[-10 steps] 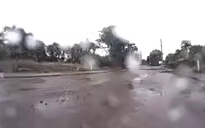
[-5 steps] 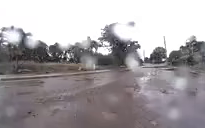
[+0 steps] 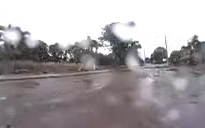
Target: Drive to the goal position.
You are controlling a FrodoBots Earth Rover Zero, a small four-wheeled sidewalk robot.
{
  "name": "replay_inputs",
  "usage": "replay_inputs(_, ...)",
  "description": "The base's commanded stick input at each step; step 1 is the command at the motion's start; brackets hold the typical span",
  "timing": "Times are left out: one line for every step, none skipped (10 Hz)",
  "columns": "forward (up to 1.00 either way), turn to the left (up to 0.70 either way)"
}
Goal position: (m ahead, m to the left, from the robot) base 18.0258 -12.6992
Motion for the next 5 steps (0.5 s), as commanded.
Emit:
replay_inputs(0.85, 0.00)
replay_inputs(0.85, 0.00)
replay_inputs(0.85, 0.00)
replay_inputs(0.85, 0.00)
replay_inputs(0.85, 0.00)
